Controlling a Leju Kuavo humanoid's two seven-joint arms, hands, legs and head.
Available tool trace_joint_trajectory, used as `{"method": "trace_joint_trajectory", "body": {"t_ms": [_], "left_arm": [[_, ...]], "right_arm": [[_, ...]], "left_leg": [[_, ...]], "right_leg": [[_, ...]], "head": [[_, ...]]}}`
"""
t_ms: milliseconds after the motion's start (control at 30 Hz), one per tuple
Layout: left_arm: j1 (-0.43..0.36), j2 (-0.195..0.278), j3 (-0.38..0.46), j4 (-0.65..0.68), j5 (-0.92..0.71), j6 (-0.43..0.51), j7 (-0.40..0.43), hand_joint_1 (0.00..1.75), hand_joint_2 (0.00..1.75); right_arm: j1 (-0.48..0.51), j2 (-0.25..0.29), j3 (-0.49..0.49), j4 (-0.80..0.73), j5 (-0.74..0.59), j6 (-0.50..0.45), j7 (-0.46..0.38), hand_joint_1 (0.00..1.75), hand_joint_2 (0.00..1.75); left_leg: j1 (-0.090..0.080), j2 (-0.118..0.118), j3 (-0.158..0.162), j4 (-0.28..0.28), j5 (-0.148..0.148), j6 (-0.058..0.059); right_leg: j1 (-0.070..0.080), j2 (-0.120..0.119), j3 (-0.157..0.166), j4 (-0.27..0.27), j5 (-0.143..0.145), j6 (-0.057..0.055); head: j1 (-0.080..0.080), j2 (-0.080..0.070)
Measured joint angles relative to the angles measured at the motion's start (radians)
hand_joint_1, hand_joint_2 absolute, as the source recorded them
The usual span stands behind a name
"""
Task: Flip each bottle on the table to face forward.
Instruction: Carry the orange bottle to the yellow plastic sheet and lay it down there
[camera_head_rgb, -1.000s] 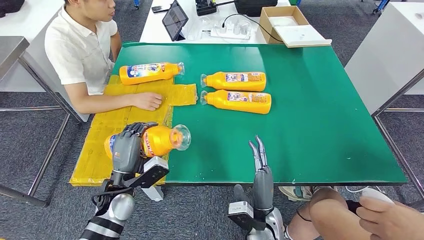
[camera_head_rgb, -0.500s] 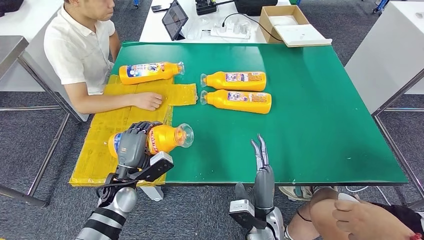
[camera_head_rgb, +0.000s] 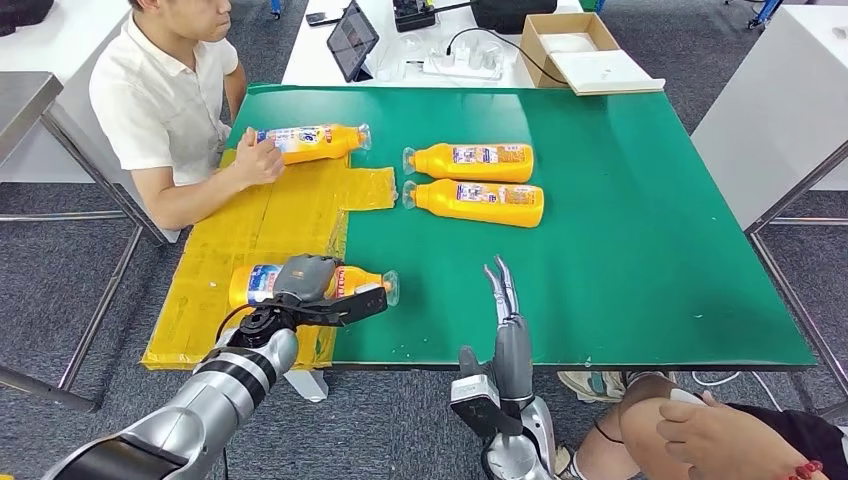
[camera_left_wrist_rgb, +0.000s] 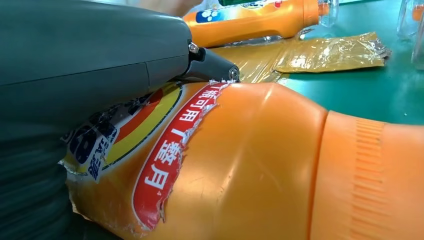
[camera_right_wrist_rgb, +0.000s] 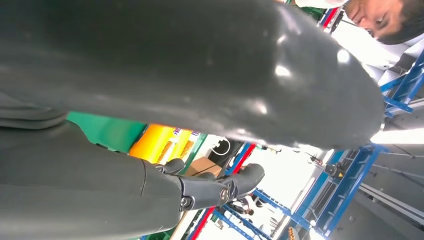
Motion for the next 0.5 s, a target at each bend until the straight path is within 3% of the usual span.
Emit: {"method": "trace_joint_trajectory", "body": {"t_ms": [67, 133, 233, 333, 467, 500], "left_arm": [[-0.015, -0.003, -0.003, 0.026, -0.005, -0.018, 0.002, 0.47, 1.75], [-0.027, -0.005, -0.005, 0.047, -0.012, -0.034, 0.005, 0.50, 1.75], [-0.035, -0.006, -0.005, 0.064, -0.014, -0.041, 0.006, 0.28, 1.75], [-0.037, -0.007, -0.003, 0.070, 0.006, -0.046, -0.011, 0.19, 1.75], [-0.042, -0.016, 0.055, 0.085, 0.232, -0.142, -0.230, 0.00, 1.75], [-0.041, -0.020, 0.073, 0.085, 0.270, -0.164, -0.269, 0.00, 1.31]], "right_arm": [[-0.001, 0.000, 0.000, 0.004, 0.000, 0.002, 0.000, 0.00, 0.00], [-0.003, 0.000, 0.000, 0.009, 0.002, 0.004, 0.000, 0.00, 0.00], [-0.006, 0.000, 0.000, 0.014, 0.004, 0.007, 0.000, 0.00, 0.00], [-0.007, 0.000, 0.000, 0.018, 0.005, 0.008, 0.000, 0.00, 0.00], [-0.017, 0.000, -0.001, 0.045, 0.000, 0.009, -0.013, 0.00, 0.00], [-0.020, 0.000, -0.001, 0.052, -0.003, 0.009, -0.017, 0.00, 0.00]], "left_leg": [[0.000, 0.000, 0.001, 0.000, 0.000, 0.000], [0.000, -0.001, 0.002, 0.000, 0.000, 0.000], [0.000, -0.001, 0.004, 0.000, 0.000, 0.000], [0.000, -0.001, 0.004, 0.000, 0.000, 0.000], [0.000, -0.002, 0.005, 0.000, 0.002, 0.000], [0.000, -0.002, 0.005, 0.000, 0.002, 0.000]], "right_leg": [[0.000, 0.000, 0.001, 0.000, 0.000, 0.000], [0.000, 0.000, 0.002, 0.000, 0.000, 0.000], [0.000, 0.000, 0.004, 0.000, 0.000, 0.000], [0.000, 0.000, 0.005, 0.000, 0.000, 0.000], [0.000, 0.000, 0.006, 0.000, 0.000, 0.000], [0.000, -0.001, 0.006, 0.000, 0.000, 0.000]], "head": [[0.000, 0.000], [0.000, 0.000], [0.000, 0.000], [0.000, 0.000], [0.000, 0.000], [0.000, 0.000]]}}
